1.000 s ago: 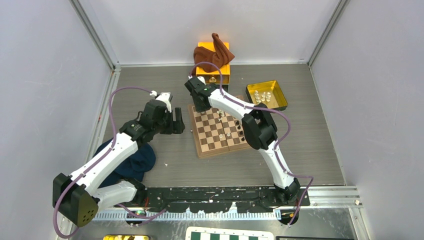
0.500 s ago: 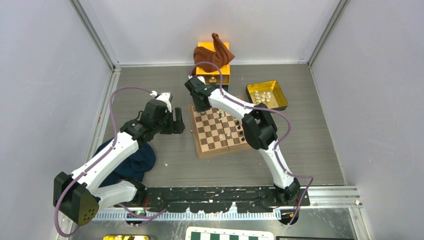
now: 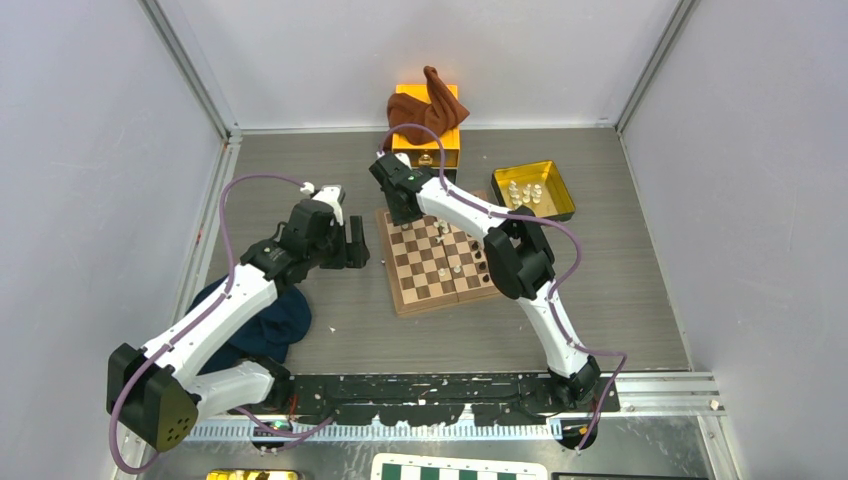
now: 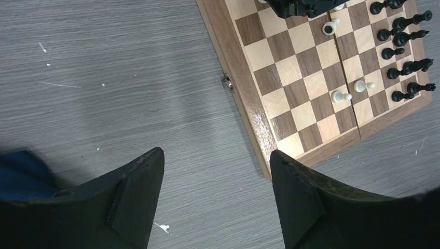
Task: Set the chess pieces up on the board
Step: Place the chess piece on the chessboard.
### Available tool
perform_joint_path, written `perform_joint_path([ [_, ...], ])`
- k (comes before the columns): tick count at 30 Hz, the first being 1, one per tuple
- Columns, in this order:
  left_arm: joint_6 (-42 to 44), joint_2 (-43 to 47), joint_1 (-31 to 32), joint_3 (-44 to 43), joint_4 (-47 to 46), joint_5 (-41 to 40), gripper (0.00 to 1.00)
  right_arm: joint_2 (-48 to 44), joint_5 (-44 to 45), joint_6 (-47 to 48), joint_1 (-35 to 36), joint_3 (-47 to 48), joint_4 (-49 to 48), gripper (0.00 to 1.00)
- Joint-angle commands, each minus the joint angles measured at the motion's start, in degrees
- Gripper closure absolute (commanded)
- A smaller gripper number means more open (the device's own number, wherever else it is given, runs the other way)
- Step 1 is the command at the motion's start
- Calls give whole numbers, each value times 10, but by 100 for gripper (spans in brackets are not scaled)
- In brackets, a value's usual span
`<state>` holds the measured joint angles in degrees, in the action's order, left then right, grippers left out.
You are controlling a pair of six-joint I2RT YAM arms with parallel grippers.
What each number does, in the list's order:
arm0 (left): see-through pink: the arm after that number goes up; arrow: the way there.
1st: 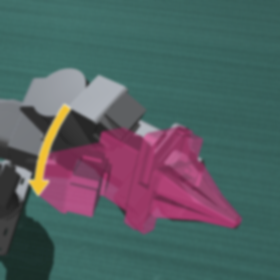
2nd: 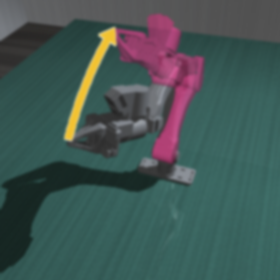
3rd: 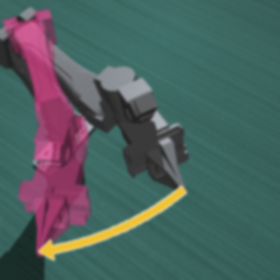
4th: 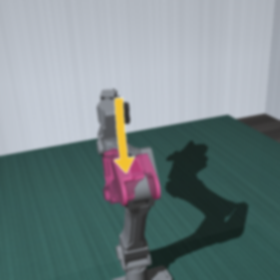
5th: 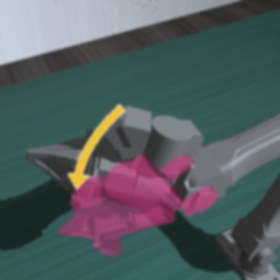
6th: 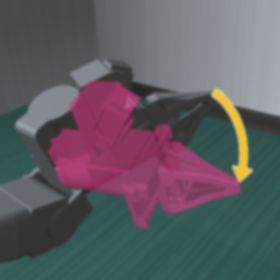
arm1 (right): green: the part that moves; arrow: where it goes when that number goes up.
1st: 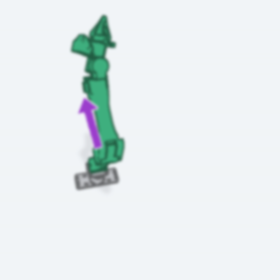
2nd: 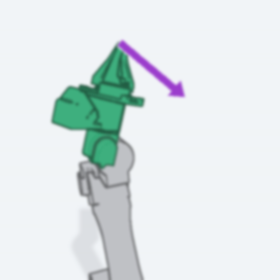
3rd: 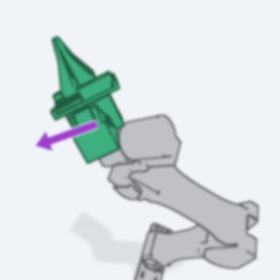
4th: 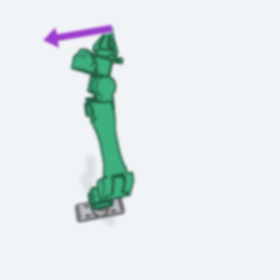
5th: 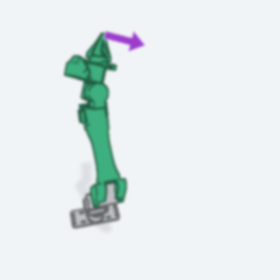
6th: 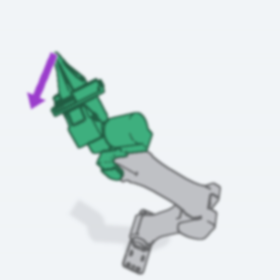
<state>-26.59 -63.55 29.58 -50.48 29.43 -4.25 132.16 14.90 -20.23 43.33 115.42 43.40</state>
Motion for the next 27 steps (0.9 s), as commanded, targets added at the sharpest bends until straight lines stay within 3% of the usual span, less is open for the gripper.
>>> perform_joint_path([
  [1,3,1,-3,-1,-21,6,25,-8,0,3,3,15,-2,69],
  [20,6,6,-3,-12,-14,5,25,-48,5,6,3,36,11,65],
  [27,2,-1,-3,-20,-12,9,25,-94,21,12,3,11,4,57],
])
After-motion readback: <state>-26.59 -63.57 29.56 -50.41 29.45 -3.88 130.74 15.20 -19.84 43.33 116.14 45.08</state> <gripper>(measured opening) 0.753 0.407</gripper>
